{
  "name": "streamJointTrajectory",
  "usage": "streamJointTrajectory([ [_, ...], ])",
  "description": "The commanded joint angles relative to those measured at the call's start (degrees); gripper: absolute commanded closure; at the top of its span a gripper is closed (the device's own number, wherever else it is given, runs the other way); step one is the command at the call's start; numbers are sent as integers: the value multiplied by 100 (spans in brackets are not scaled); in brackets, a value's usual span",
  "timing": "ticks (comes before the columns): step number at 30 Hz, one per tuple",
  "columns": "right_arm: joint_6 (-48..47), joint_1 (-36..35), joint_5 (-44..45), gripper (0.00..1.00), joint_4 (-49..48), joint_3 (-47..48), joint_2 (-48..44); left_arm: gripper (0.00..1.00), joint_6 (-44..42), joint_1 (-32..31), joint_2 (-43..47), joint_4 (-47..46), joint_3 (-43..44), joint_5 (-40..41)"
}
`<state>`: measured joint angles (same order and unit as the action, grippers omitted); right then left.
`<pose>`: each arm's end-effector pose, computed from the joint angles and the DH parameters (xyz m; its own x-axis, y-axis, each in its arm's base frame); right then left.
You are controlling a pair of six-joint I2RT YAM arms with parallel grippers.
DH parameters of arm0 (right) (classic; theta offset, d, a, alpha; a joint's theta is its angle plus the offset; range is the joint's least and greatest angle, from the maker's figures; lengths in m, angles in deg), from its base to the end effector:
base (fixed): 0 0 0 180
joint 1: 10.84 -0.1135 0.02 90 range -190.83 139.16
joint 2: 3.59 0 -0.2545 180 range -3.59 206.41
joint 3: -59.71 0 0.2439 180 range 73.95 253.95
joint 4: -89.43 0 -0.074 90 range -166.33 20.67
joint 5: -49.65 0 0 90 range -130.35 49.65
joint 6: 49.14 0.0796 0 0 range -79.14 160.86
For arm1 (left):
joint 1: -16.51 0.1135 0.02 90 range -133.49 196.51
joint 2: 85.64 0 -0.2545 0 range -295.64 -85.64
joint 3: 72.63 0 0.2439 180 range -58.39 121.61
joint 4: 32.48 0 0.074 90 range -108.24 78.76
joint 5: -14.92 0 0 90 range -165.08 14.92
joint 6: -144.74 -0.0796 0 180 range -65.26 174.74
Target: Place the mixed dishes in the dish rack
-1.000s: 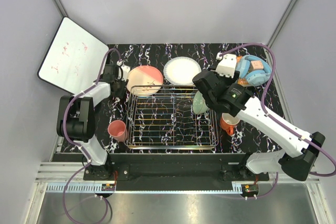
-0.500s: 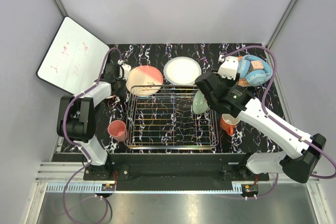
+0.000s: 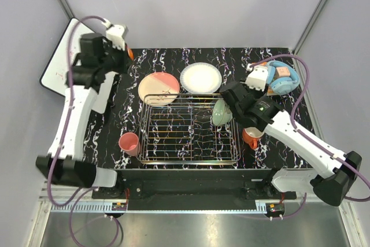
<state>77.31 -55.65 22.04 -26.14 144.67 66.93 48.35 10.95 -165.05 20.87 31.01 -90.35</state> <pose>0.2218 0.1209 0.3293 -0.3910 -0.0003 -0.9204 0.3852 0.9081 -0.1640 0.3238 -0.0526 0.3904 -0.4455 0.1512 -0.8824 0.3744 0.9268 -0.0301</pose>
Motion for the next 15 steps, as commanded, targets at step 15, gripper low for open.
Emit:
streamJointTrajectory([
  [15,188,720,151,49,-221,-559,-1594,100,3442,-3298,612,-272,-1136,-4529],
])
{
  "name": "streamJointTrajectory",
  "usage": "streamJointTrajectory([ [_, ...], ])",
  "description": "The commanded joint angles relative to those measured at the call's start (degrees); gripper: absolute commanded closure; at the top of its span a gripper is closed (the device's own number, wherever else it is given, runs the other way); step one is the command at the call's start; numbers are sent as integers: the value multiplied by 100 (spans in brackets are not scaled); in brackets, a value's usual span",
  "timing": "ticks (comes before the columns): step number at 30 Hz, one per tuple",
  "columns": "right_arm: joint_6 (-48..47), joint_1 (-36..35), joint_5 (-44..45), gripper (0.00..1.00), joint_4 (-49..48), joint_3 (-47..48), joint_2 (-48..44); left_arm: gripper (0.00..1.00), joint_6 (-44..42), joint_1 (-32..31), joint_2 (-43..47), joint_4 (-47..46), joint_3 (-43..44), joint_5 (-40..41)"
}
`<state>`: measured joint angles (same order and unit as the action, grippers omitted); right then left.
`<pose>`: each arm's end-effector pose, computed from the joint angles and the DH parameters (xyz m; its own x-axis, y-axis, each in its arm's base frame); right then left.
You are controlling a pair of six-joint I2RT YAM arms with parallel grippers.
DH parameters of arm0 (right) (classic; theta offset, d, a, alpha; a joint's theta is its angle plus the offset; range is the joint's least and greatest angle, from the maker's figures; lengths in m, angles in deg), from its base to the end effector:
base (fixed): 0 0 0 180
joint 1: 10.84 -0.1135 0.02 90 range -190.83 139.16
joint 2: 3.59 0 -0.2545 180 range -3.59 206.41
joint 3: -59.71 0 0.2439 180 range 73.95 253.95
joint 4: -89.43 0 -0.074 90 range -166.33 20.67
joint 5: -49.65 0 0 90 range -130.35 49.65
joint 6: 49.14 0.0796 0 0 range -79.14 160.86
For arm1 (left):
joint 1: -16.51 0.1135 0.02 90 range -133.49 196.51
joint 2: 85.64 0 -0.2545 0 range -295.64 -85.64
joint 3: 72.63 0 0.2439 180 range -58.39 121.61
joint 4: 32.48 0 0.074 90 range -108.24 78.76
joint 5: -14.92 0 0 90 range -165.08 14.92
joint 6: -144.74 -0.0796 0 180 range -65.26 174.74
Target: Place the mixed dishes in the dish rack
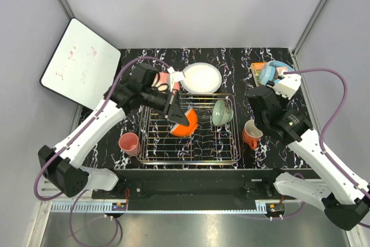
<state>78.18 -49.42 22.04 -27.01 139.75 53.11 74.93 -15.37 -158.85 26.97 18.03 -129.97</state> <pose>0.1916 0.0627 0.3512 -0.2560 0.1552 -0.9541 0.4968 0.8678 0.0079 0.1933 -0.1969 0.3501 -0.8163 0.2739 -0.5086 0.5735 0.2790 -0.7702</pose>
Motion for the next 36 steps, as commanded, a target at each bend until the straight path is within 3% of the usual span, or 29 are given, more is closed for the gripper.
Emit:
streamJointTrajectory([
  [1,91,115,151,50,-124,-76,-239,100,759,-879,-166,-909,345,-531],
  [5,187,167,150,51,16,-41,-239,100,1065,-1540,-703,-1346,541,-470],
  [6,231,176,133,51,112,-24,-239,100,1597,-1645,-799,-1635,453,-461],
  [13,609,185,-7,54,517,47,-248,100,3772,-1769,-1160,-4647,-679,-22],
  [19,741,185,-183,55,667,73,-266,100,4818,-1787,-1582,-6021,-1059,750],
  [25,969,194,-297,57,702,100,-195,100,5250,-1901,-2136,-6629,-866,1173],
  [36,1049,185,-324,58,921,91,-397,100,5329,-1936,-2171,-6456,-1376,1587],
])
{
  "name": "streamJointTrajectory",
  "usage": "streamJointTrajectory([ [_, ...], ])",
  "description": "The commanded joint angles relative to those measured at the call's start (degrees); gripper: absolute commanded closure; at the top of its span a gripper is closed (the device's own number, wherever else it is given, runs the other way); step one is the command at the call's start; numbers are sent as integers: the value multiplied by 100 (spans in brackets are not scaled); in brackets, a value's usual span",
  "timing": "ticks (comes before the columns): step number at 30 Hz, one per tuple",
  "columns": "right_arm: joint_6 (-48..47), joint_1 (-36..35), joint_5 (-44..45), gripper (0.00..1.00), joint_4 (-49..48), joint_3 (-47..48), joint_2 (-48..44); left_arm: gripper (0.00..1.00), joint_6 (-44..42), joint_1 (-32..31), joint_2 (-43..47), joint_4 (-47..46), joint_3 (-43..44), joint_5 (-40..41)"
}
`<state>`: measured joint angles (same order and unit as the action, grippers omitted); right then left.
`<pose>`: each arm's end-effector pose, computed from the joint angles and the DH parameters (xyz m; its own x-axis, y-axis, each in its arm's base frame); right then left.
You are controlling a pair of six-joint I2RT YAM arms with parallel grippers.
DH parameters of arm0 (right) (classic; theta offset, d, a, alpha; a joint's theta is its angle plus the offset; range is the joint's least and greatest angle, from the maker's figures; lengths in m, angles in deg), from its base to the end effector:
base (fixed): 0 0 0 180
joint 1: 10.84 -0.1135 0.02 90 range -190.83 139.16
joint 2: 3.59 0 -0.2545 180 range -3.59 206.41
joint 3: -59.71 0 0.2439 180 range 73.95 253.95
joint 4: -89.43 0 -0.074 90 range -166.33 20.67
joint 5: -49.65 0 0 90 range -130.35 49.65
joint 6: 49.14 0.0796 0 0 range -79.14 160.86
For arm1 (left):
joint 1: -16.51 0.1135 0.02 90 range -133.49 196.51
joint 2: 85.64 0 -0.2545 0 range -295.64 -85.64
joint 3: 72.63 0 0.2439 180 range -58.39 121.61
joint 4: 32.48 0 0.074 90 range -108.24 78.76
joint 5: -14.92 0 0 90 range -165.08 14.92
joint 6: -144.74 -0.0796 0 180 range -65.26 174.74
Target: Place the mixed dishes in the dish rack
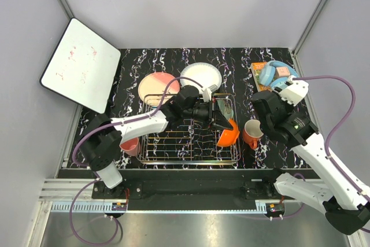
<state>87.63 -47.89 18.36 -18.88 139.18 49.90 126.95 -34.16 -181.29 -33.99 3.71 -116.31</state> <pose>0.1754 0.0472 0.3423 -0.2723 0.2686 -0.9240 0.5281 0.8444 0.0898 0.2146 -0.3447 0.2452 -0.9918 0.0806 -0.0991 0.1148 0.2225 -0.9682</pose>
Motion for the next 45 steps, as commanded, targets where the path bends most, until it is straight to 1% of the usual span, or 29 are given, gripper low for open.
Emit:
streamJointTrajectory([
  [1,96,32,43,58,135,235,-50,100,101,-65,56,-281,56,230],
  [4,113,32,17,58,214,332,-23,100,206,-100,82,-306,-137,291],
  [11,149,32,-27,58,223,262,3,100,399,-83,153,-350,-453,344],
  [16,210,32,-45,58,231,183,-41,100,584,-39,100,-543,-629,353],
  [17,219,41,-62,58,223,165,-50,98,645,-39,91,-596,-656,344],
  [22,263,32,-133,58,231,95,-50,79,681,-21,12,-693,-630,300],
  [23,254,32,-141,57,231,86,-58,60,672,-21,21,-693,-638,291],
  [25,254,32,-159,56,232,42,-76,52,655,5,29,-702,-638,274],
  [27,272,32,-176,56,231,-10,-85,30,646,5,47,-693,-603,256],
  [29,298,32,-194,55,240,-45,-94,11,558,23,47,-597,-533,256],
  [30,316,41,-203,55,232,-63,-94,5,532,23,56,-605,-507,221],
  [31,325,32,-220,55,231,-81,-94,1,514,31,56,-614,-489,212],
  [38,369,32,-264,54,232,-90,-6,1,207,31,196,-316,-129,-16],
  [43,342,32,-212,50,205,7,170,1,-74,31,372,-95,64,-236],
  [45,307,32,-168,49,153,68,223,1,-319,31,442,106,301,-341],
])
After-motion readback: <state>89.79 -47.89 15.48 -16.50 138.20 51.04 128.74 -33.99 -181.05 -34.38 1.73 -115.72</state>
